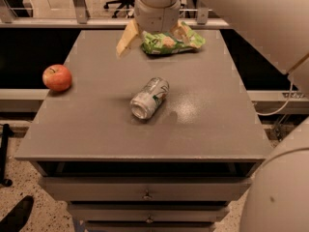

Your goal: Place 7up can upright

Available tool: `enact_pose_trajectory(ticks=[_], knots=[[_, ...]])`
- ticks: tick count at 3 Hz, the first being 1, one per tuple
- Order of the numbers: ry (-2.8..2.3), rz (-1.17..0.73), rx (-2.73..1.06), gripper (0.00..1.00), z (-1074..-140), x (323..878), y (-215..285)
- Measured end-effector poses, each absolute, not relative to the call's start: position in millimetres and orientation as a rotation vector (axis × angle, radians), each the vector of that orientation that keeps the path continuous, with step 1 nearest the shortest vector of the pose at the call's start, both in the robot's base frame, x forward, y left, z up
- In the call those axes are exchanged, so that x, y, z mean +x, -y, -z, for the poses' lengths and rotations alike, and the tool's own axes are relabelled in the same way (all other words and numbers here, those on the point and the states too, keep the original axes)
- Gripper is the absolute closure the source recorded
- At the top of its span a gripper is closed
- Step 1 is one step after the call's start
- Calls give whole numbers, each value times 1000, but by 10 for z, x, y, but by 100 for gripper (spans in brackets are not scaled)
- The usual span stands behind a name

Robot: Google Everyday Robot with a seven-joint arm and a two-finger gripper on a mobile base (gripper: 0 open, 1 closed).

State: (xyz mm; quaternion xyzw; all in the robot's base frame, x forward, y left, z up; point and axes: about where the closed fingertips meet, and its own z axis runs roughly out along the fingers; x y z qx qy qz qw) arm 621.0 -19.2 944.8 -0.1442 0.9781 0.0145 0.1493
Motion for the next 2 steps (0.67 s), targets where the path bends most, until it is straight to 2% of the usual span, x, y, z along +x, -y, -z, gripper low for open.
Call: enact_pose_trajectory(ticks=[2], knots=[[-2955,121,-172,0,-9155,5919,37]])
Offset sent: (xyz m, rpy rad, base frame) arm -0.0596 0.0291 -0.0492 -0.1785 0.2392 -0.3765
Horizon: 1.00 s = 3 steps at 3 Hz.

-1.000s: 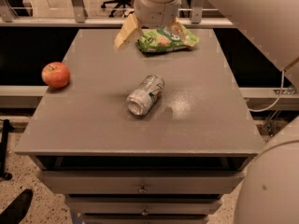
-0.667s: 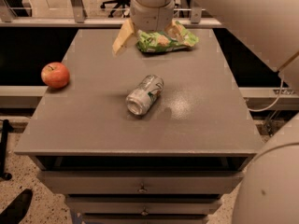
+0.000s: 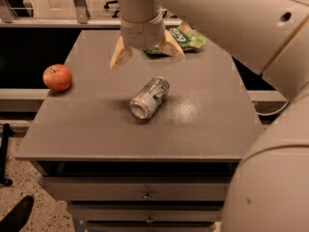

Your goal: Place 7up can upright

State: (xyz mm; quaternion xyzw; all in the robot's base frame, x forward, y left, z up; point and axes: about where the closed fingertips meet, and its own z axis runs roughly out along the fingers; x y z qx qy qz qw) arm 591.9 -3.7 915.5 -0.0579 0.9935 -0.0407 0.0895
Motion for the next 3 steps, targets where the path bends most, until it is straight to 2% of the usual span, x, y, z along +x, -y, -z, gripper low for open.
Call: enact_pose_trajectory(ticks=[1,3], knots=[[-2995,111,-1,0,-9077,5802,-129],[-3015,-46,289,0,-8762,5449,-117]])
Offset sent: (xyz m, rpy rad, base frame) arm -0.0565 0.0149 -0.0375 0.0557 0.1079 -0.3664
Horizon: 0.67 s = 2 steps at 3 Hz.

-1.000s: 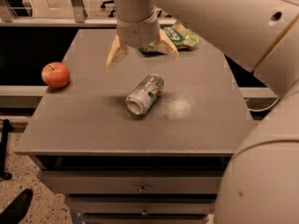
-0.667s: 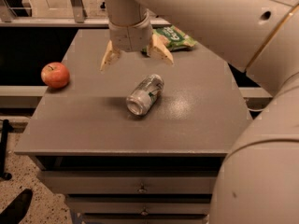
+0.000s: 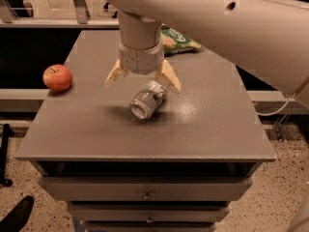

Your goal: Place 7up can upright

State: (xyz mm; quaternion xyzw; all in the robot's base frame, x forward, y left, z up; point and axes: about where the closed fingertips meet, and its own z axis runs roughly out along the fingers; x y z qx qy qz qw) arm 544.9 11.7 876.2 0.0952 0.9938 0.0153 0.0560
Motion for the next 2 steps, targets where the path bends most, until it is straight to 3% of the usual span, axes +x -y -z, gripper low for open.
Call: enact_pose_trajectory(ticks=[2], knots=[[-2997,-75,410,0,-8392,5573,281]])
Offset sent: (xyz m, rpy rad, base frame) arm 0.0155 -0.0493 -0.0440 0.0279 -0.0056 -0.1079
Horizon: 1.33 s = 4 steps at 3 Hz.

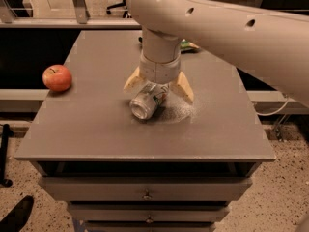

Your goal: Place 7up can upright

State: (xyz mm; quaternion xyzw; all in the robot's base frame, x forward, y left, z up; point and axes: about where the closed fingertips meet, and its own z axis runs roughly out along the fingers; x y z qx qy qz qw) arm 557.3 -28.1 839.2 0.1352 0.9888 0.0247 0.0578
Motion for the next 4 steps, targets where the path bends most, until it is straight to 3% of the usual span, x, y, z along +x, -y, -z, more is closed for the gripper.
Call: enact_pose_trajectory(ticks=[2,3,4], knots=[[-3024,-45,444,5,-8363,5945,298],[-3052,-40,497,28,-8349,5970,269],[-3070,-29,543,59,-8402,6025,233]])
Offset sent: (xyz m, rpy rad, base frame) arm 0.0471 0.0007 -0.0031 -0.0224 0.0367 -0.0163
